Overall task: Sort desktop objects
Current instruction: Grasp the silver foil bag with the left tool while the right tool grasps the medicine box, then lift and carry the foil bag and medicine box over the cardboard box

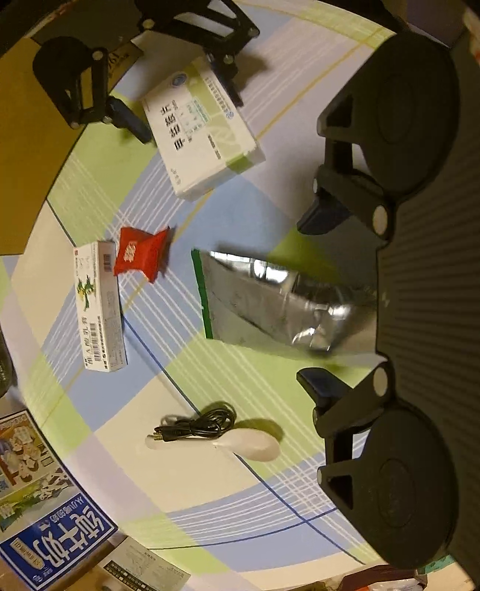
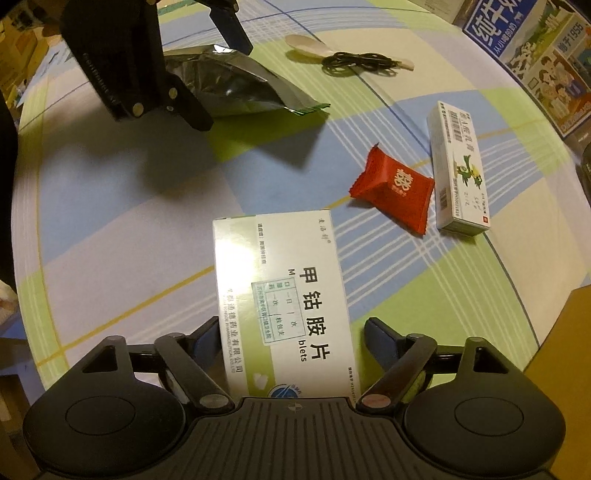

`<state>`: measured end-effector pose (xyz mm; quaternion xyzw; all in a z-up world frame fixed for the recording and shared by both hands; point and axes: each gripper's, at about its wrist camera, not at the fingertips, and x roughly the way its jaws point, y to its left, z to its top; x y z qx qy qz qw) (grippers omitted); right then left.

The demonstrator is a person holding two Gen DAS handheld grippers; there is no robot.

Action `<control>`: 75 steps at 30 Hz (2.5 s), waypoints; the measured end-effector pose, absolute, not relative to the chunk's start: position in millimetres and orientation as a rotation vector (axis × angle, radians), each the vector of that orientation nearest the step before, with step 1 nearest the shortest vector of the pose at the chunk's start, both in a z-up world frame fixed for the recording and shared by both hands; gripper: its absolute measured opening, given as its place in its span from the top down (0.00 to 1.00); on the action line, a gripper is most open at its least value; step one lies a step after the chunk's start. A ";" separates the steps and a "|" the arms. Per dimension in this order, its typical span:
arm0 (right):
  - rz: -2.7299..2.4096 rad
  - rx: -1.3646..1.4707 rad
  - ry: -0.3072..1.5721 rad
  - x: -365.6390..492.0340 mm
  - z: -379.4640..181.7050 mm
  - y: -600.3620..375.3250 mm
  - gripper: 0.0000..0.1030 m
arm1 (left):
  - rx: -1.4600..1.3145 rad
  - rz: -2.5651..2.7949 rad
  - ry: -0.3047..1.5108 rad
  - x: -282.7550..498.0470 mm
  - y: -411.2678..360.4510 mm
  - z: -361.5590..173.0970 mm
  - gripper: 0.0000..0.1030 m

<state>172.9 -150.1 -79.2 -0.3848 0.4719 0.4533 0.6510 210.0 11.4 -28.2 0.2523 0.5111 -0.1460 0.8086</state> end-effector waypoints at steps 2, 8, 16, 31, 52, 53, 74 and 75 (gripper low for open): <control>1.031 -0.856 1.079 176.2 -81.2 -150.0 0.21 | 0.546 -0.307 1.108 214.5 16.2 -29.6 0.26; 1.032 -0.819 1.086 179.1 -81.0 -150.1 0.21 | 0.541 -0.312 1.199 226.0 26.0 -41.0 0.32; 1.029 -0.768 1.102 182.5 -77.8 -149.9 0.22 | 0.476 -0.317 1.287 238.4 31.4 -45.4 0.51; 1.034 -0.776 1.127 183.5 -82.5 -144.7 0.30 | 0.475 -0.306 1.316 228.8 39.2 -42.8 0.53; 0.885 -0.625 1.102 176.0 -47.0 -148.2 0.32 | 0.391 -0.226 1.296 211.1 42.0 -21.0 0.64; 0.872 -0.609 1.100 176.0 -43.5 -149.2 0.32 | 0.386 -0.219 1.292 210.1 41.6 -17.5 0.64; 0.708 -0.434 0.993 137.4 23.7 -196.2 0.32 | 0.274 -0.160 1.190 173.7 -14.9 41.6 0.64; 0.699 -0.429 0.987 136.1 26.9 -199.5 0.32 | 0.277 -0.158 1.183 172.6 -19.2 45.0 0.64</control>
